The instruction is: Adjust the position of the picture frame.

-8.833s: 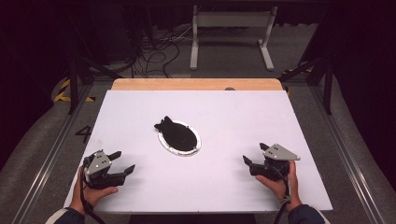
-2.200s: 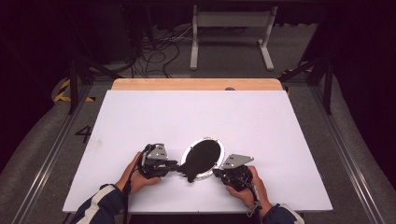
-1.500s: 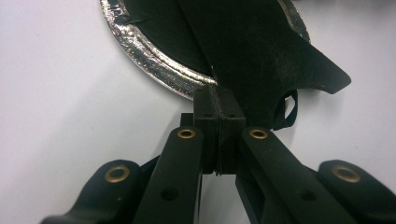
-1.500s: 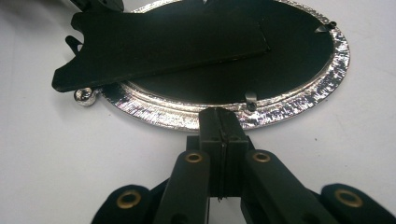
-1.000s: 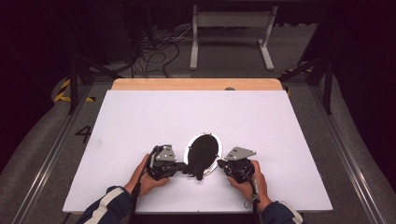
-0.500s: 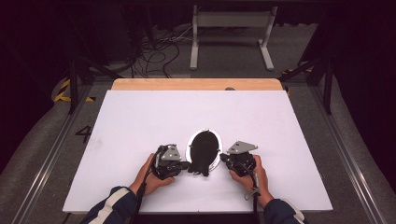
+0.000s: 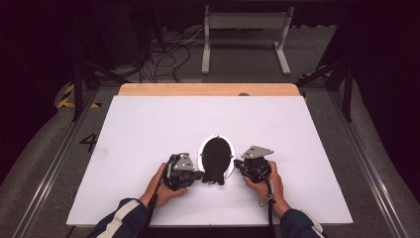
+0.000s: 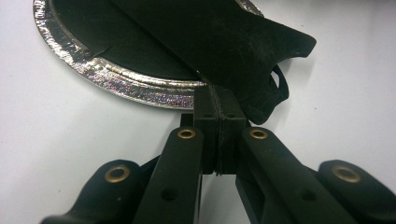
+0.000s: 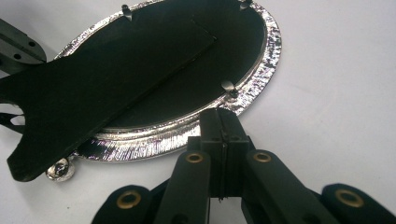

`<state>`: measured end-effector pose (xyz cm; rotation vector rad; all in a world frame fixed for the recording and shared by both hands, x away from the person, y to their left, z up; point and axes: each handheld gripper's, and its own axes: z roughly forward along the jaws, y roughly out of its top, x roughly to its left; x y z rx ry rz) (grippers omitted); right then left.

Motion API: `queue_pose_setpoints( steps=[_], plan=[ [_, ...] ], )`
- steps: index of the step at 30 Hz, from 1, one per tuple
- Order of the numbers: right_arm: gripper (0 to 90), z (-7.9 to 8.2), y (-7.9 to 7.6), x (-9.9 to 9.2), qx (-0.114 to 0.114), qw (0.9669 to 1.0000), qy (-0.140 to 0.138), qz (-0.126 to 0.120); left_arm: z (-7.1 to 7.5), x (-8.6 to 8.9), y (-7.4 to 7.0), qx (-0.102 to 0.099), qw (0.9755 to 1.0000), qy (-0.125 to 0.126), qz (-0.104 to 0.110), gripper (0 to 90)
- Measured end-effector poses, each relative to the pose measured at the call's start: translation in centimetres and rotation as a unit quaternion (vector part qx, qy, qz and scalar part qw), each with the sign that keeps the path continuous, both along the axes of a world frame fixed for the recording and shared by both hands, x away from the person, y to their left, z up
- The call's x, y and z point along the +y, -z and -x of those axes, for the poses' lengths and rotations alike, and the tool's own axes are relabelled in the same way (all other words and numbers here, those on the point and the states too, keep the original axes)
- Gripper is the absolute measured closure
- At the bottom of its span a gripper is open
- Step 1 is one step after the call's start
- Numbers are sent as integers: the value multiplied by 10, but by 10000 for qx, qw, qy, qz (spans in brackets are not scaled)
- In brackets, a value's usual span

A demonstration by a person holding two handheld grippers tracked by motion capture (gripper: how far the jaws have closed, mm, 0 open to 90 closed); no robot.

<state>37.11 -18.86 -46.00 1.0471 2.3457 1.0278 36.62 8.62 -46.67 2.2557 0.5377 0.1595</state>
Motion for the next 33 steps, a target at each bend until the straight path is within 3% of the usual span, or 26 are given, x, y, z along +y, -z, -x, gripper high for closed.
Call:
queue_pose_setpoints(
  steps=[17,23,33],
  plan=[
    [900,-5,1,-4,12,9999,-93,-95,-1,-2,0,-41,10000,13,-6,894],
    [894,-5,1,-4,-33,9999,-105,-13,-1,-2,0,-33,10000,35,-7,893],
    [867,-1,1,-4,-114,9998,-131,51,-1,-2,0,-216,9997,4,-73,818]
  ],
)
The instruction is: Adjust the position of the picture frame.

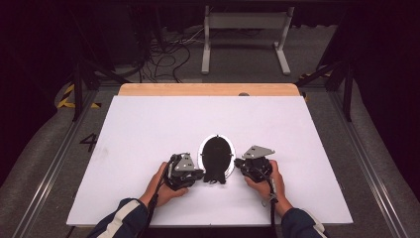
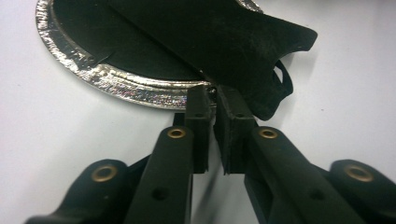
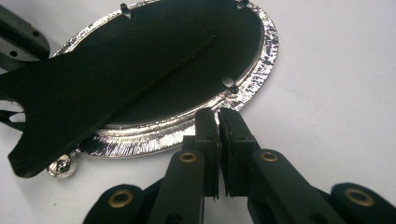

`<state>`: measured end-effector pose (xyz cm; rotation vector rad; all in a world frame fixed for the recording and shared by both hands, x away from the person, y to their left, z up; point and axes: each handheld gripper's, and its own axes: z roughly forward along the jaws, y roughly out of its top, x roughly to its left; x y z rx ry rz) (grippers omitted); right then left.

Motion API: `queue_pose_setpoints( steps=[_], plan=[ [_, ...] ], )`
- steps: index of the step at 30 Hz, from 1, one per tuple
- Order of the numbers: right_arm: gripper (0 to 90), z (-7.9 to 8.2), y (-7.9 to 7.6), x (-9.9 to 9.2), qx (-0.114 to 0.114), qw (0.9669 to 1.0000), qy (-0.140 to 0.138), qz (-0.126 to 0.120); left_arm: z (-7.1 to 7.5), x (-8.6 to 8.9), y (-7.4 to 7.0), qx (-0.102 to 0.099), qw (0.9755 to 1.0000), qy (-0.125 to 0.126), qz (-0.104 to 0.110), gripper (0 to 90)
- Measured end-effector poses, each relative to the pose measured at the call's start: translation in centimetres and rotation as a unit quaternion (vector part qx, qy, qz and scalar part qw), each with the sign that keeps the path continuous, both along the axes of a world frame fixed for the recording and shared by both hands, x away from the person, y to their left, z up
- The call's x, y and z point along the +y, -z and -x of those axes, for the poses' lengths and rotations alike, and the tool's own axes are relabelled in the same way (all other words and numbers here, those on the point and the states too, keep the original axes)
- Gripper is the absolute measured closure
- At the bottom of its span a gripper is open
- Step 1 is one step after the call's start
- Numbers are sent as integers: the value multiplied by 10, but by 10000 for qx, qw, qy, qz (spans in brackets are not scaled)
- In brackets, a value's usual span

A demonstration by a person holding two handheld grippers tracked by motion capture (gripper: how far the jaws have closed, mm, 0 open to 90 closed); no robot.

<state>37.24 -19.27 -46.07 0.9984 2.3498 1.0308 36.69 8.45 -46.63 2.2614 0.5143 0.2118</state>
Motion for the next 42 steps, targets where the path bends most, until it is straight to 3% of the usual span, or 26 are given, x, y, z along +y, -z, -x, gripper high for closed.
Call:
queue_pose_setpoints(
  steps=[7,18,26,28,34,37,40,42],
  plan=[
    [861,4,-1,-5,23,10000,-45,-36,-1,3,-2,-49,10000,17,16,769],
    [845,14,-6,-9,52,9997,-185,-155,5,25,-19,-315,9990,-48,310,743],
    [826,21,-12,-12,63,9992,-270,-283,21,58,-31,-552,9977,-41,403,683],
    [814,22,-13,-14,78,9991,-299,-301,26,68,-34,-685,9971,-35,341,661],
    [789,25,-20,-18,103,9986,-350,-384,42,95,-36,-837,9953,-132,467,609],
    [777,29,-22,-19,117,9984,-385,-399,49,114,-32,-898,9945,-254,471,567],
    [750,32,-23,-17,214,9978,-459,-418,53,130,-28,-856,9935,-536,527,493],
    [732,34,-23,-15,282,9973,-542,-411,55,139,-24,-894,9924,-719,436,453]
  ],
)
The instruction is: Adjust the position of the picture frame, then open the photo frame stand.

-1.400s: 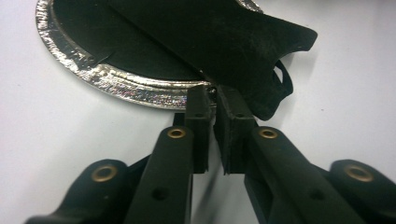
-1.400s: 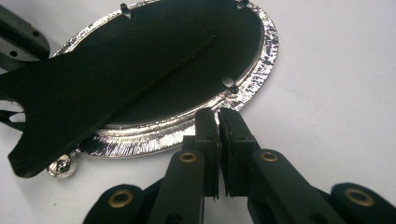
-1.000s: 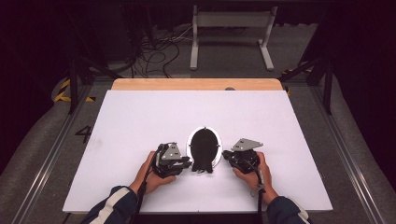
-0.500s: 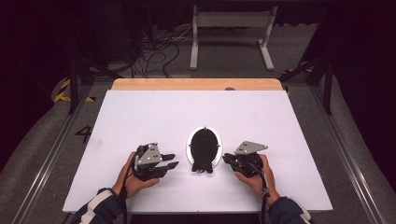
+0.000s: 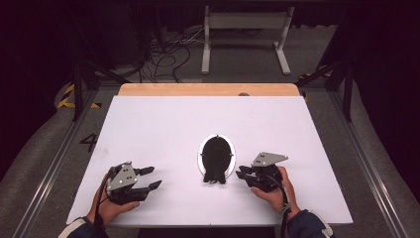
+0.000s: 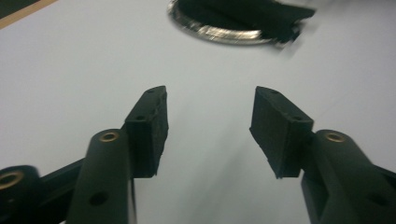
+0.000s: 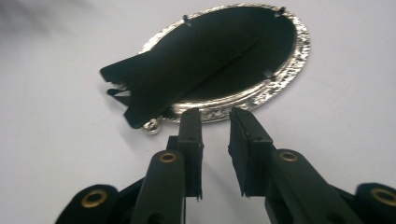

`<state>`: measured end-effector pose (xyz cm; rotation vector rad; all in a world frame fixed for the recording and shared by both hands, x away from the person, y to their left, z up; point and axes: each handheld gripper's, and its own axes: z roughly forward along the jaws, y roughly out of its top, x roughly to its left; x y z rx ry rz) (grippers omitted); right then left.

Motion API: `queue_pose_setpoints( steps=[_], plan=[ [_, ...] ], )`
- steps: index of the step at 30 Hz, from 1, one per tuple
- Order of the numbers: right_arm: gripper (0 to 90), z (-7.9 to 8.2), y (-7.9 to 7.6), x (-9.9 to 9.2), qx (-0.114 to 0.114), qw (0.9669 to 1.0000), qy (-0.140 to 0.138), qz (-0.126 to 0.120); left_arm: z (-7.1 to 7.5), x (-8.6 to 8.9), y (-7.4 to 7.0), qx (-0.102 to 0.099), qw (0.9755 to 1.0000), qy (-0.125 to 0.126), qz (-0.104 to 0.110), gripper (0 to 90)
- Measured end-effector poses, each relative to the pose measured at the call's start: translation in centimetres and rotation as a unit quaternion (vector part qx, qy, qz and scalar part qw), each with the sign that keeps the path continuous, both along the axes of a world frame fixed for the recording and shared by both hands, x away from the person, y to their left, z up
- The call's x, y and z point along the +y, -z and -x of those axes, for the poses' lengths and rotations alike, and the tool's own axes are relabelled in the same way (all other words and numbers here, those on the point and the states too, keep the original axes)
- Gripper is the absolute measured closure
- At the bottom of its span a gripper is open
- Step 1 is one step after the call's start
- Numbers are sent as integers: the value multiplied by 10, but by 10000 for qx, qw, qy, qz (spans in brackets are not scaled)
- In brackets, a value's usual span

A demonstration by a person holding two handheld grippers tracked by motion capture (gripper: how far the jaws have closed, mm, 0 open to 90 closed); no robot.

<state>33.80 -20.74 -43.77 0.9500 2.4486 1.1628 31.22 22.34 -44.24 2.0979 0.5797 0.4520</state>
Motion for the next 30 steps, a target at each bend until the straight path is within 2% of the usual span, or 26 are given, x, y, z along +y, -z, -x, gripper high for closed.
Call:
queue_pose_setpoints(
  steps=[4,5,10,12,13,15,22,27,30],
  plan=[
    [716,5,2,6,101,9997,-179,104,3,12,8,124,9996,-236,-48,391],
    [713,6,3,7,121,9996,-216,129,5,15,8,168,9994,-295,10,383],
    [697,6,6,12,247,9989,-370,175,12,20,7,108,9994,-337,40,345],
    [689,6,9,15,316,9983,-432,216,10,24,9,101,9986,-509,-35,332],
    [685,6,9,17,326,9982,-456,221,10,24,9,101,9986,-509,-35,326],
    [675,6,10,20,357,9978,-520,223,6,29,11,238,9971,-727,7,318],
    [608,8,15,29,420,9964,-596,428,-1,28,13,336,9969,-703,61,273],
    [603,9,15,33,353,9961,-622,509,0,27,15,367,9962,-787,16,253],
    [607,9,15,36,310,9957,-637,590,0,28,14,356,9965,-757,5,250]
  ],
)
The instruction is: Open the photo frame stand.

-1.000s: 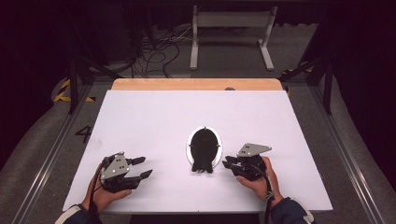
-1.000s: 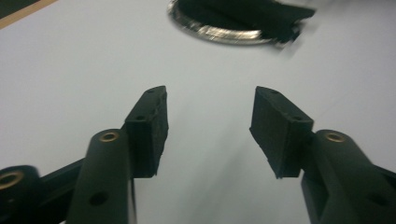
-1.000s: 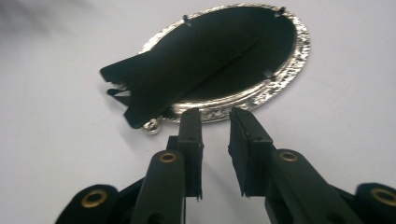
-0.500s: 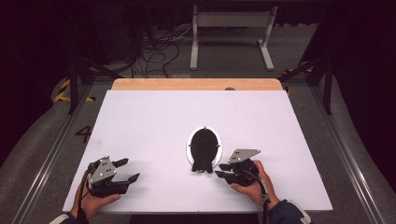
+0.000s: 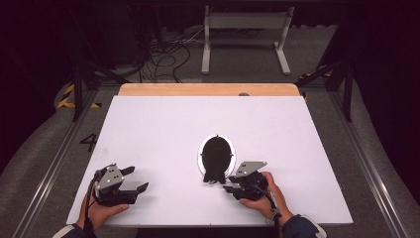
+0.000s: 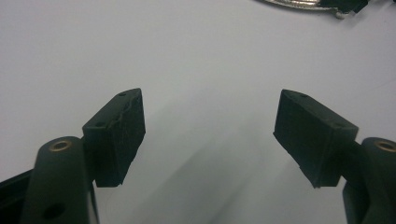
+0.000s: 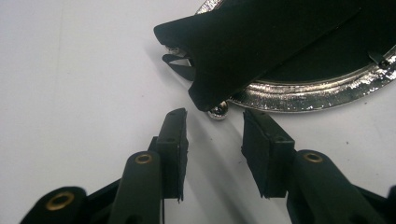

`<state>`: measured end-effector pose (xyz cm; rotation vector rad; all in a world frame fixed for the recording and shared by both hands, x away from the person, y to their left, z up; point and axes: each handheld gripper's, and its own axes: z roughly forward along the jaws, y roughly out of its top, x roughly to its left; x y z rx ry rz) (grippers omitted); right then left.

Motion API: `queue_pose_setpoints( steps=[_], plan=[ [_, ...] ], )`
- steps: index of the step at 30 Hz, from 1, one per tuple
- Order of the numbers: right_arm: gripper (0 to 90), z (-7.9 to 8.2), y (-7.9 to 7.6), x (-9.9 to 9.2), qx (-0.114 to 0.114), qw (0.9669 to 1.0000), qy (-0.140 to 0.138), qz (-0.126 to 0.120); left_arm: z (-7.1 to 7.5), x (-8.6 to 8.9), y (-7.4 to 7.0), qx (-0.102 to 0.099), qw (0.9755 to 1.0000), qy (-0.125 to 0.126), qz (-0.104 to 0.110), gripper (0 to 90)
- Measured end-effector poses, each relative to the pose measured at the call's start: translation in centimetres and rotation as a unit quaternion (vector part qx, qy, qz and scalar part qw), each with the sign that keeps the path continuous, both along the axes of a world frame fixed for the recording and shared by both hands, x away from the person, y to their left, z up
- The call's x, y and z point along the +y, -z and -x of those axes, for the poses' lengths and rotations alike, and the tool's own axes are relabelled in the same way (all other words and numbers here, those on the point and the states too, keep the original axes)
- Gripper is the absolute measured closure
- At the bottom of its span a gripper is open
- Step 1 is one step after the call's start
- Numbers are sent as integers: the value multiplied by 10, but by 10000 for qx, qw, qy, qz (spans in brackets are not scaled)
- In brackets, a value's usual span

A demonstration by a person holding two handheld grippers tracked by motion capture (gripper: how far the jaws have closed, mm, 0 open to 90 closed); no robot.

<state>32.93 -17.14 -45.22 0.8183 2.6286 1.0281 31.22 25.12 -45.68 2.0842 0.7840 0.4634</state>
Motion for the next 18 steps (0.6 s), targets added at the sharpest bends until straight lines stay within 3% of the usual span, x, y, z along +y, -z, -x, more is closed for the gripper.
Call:
queue_pose_setpoints(
  steps=[7,14,18],
  plan=[
    [645,-3,0,6,-34,10000,-16,81,-1,-2,3,112,9999,22,-25,240],
    [654,-10,-8,14,266,9986,-32,451,-2,-5,4,155,9998,89,-83,227],
    [646,-12,-8,15,360,9986,65,394,-2,-6,4,169,9997,118,-114,226]
  ],
)
